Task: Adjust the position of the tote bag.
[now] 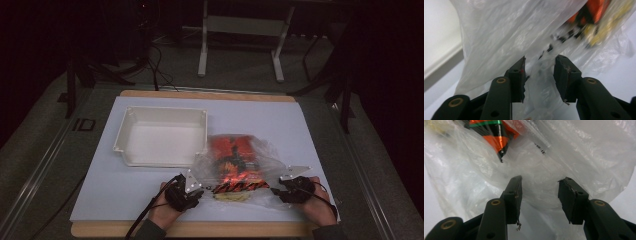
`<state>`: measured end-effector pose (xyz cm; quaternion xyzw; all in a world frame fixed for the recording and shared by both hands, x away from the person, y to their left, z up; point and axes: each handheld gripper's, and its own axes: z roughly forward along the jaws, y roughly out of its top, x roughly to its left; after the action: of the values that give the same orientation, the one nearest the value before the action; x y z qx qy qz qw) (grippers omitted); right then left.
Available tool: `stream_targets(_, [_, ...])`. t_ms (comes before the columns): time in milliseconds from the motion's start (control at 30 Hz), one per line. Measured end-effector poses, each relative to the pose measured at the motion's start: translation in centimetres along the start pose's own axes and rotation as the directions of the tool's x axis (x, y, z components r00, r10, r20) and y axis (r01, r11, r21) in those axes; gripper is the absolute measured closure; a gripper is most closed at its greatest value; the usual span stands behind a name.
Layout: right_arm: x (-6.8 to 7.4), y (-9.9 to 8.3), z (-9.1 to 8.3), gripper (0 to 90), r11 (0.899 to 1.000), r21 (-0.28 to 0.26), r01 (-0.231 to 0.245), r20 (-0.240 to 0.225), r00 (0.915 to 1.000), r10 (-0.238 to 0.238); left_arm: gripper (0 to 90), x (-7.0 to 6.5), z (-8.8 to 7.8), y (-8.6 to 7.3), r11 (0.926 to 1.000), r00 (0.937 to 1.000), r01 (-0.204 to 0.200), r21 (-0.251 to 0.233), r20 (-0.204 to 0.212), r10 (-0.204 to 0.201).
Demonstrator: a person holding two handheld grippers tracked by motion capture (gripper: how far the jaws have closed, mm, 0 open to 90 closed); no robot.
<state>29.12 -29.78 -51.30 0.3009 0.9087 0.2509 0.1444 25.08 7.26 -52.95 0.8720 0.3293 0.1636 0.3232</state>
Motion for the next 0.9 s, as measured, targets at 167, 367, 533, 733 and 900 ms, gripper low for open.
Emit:
stream_targets(167, [-0.5, 0.2, 0.2, 57.1, 1.000, 0.008, -0.002, 0.042, 0.9991, 0.002, 62.9, 0.7, 0.1, 0.0, 0.9999, 0.9980, 0.013, -0.003, -0.062, -0.013])
stream_targets(367, [-1.1, 0.3, 0.3, 59.2, 0.999, 0.008, -0.036, 0.071, 0.9968, 0.036, 62.9, 1.3, 0.2, 0.0, 0.9992, 0.9947, 0.039, -0.009, -0.095, -0.039])
stream_targets(533, [-1.6, 0.8, 0.7, 60.3, 0.998, 0.005, -0.055, 0.117, 0.9917, 0.054, 62.6, 1.7, 0.3, 0.0, 0.9971, 0.9907, 0.073, -0.022, -0.114, -0.075])
stream_targets(733, [-1.9, 2.0, 0.4, 59.5, 0.996, -0.051, -0.072, 0.134, 0.9879, 0.078, 61.8, 1.7, -1.3, 0.4, 0.9907, 0.9906, 0.078, -0.112, -0.103, -0.090])
stream_targets(900, [-2.1, 2.5, -0.8, 59.6, 0.985, -0.141, -0.097, 0.123, 0.9857, 0.115, 61.9, 1.7, -3.0, 1.1, 0.9800, 0.9925, 0.067, -0.187, -0.088, -0.084])
